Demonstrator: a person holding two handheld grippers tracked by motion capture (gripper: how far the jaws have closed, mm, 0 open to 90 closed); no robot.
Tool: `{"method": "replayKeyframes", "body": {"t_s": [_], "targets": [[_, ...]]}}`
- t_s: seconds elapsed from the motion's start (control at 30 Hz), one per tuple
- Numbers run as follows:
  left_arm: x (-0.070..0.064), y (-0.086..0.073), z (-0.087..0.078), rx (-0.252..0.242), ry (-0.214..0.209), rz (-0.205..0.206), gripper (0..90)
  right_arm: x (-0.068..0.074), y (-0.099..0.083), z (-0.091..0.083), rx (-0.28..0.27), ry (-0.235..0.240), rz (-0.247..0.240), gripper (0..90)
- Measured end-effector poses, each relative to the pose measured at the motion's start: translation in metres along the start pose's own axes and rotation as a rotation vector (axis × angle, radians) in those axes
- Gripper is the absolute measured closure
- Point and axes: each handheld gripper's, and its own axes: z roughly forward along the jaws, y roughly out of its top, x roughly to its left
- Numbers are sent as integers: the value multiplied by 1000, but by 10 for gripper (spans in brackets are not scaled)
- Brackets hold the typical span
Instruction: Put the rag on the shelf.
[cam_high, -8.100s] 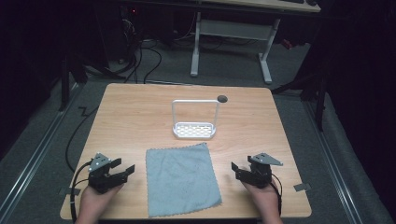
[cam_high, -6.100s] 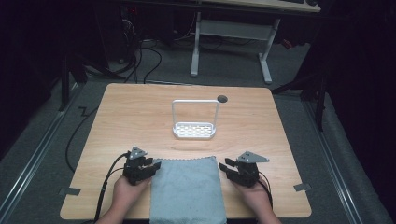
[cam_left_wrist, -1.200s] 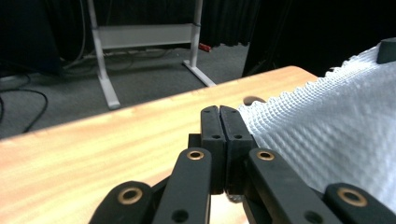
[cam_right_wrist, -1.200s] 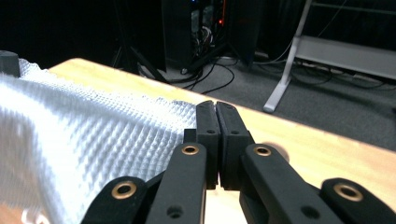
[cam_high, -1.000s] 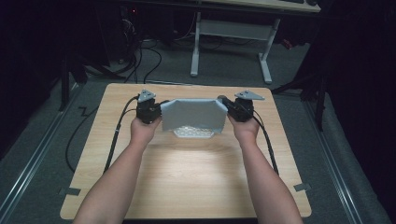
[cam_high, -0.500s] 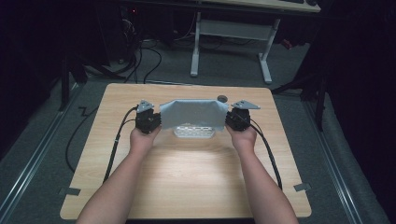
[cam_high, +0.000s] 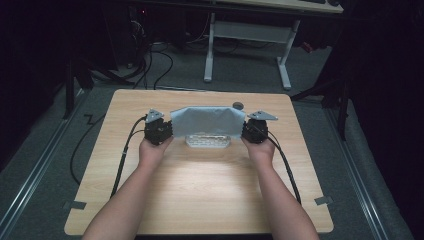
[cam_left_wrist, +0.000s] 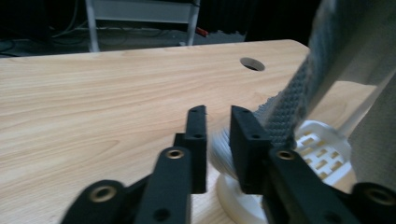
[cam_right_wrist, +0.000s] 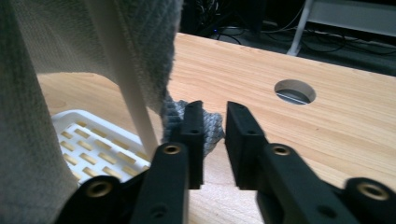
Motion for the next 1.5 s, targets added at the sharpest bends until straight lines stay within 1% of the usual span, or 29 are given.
{"method": "replayKeyframes", "body": {"t_s": [0.03,0.07,0.1,0.13,0.17,0.2,0.23,0.3,0.37,0.43,0.47,0.5,0.57,0.63,0.73,0.8,0.87,0.93,1.0,1.13,1.17,1.2,1.27,1.3,1.37,1.4,1.43,1.47,1.5], "targets": [[1,1,-3,-8,14,-2,713,-1,1,-1,-4,-9,2,733],[1,1,-3,-8,14,-2,691,-1,1,-1,-4,-9,2,733],[2,3,-5,-14,30,-1,691,-2,2,-2,-4,-11,5,720],[4,3,-7,-24,41,-9,624,-5,3,-5,-10,-19,9,688],[5,4,-10,-35,50,-14,604,-5,4,-6,-12,-23,11,680],[5,4,-10,-35,50,-14,580,-5,4,-6,-12,-23,11,680],[7,4,-12,-39,58,-15,580,-6,5,-8,-12,-29,8,677],[9,3,-15,-36,71,-14,547,-9,6,-12,-16,-35,5,661],[12,1,-20,-35,90,-6,543,-10,6,-14,-13,-40,4,654],[15,0,-26,-37,100,-8,529,-12,6,-19,-9,-48,0,638],[15,0,-26,-37,100,-8,527,-12,6,-20,-10,-52,3,636],[17,-1,-31,-33,110,7,524,-13,6,-22,-10,-56,-4,634],[17,-1,-34,-31,114,11,523,-13,6,-24,-9,-56,-3,631],[18,-2,-39,-29,125,18,512,-14,4,-29,-25,-65,-13,630],[19,-5,-47,-31,132,17,503,-17,1,-36,-20,-74,-2,616],[18,-7,-51,-25,139,23,493,-18,-1,-40,-8,-80,-9,609],[18,-10,-54,-15,146,31,483,-17,-2,-44,-5,-86,-26,602],[17,-13,-58,-10,155,41,476,-15,-4,-50,-31,-90,-36,602],[17,-16,-62,-2,156,42,469,-15,-5,-55,-21,-87,-35,593],[16,-25,-72,15,166,50,461,-11,-9,-65,-15,-86,-56,562],[15,-27,-75,20,164,49,460,-10,-10,-67,-21,-86,-70,562],[15,-30,-78,23,166,50,456,-8,-12,-71,-39,-86,-74,560],[14,-34,-84,29,164,49,451,-7,-14,-76,-23,-83,-71,538],[13,-37,-87,30,165,52,449,-6,-15,-78,-19,-79,-77,532],[10,-40,-93,32,161,58,444,-4,-20,-85,-50,-75,-80,524],[9,-42,-96,35,157,57,441,-3,-21,-88,-40,-72,-71,512],[7,-44,-99,35,153,58,439,-2,-23,-90,-28,-72,-73,497],[6,-46,-102,35,148,61,435,0,-25,-92,-30,-68,-82,495],[4,-48,-105,37,147,67,432,1,-29,-96,-49,-68,-89,492]]}}
